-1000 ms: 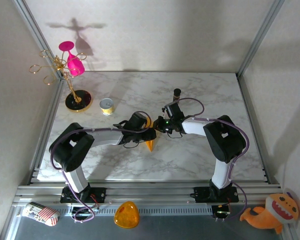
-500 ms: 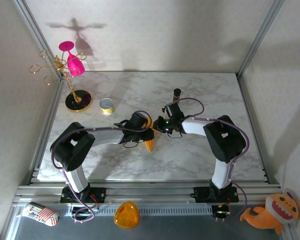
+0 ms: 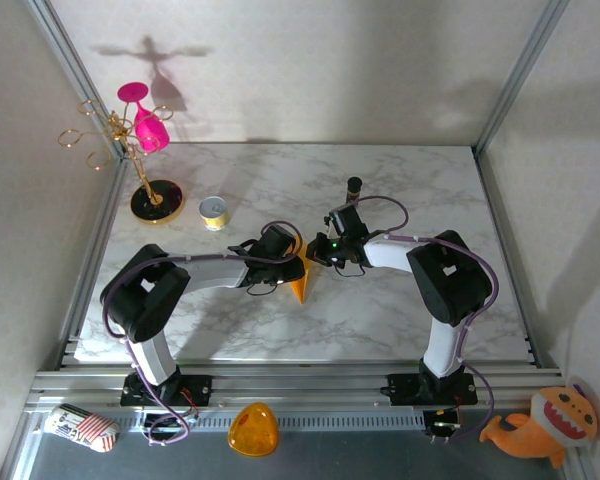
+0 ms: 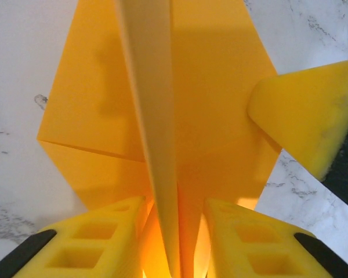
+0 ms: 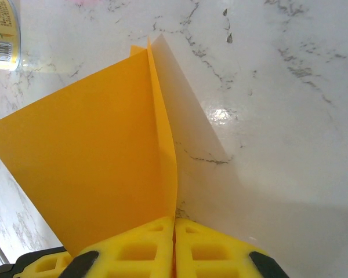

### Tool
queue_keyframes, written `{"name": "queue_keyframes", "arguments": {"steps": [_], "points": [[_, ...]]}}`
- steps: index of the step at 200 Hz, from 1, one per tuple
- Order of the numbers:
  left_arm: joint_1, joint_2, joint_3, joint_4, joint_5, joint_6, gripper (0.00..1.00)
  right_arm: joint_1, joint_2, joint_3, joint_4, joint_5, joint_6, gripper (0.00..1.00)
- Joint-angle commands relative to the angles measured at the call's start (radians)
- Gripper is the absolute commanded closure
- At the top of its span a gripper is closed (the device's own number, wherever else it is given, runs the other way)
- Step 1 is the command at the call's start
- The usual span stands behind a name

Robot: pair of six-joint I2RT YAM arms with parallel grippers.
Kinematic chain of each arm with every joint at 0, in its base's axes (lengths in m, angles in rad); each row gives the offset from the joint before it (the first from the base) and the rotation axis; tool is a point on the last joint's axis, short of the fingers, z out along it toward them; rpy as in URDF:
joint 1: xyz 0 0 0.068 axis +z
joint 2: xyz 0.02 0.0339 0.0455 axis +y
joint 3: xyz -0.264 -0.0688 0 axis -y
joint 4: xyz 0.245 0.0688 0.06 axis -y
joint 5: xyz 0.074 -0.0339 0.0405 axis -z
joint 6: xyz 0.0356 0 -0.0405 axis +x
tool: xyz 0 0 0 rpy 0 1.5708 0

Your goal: Fold a paper plane with a square sheet of paper (pick it up from the middle)

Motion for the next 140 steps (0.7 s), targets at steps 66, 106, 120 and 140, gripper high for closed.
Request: {"name": "queue_keyframes", "arguments": {"steps": [66,106,120,140], "points": [[0.001,0.012,0.054,-0.062,-0.006,-0.018,0.87,-0.006,-0.044,0.015,-0.015,0.023,-0.008,0.85],[0.014,-0.014,0.073,-0.086,-0.025,-0.008,0.92,-0.023,-0.101,0.015,-0.041,0.109,-0.027,0.69],[0.021,-0.009,0.089,-0.110,-0.036,0.005,0.93,-0.029,-0.120,0.013,-0.056,0.146,-0.032,0.66],[0.037,0.004,0.133,-0.169,-0.068,0.037,0.95,-0.041,-0.149,0.004,-0.075,0.200,-0.039,0.59]]}}
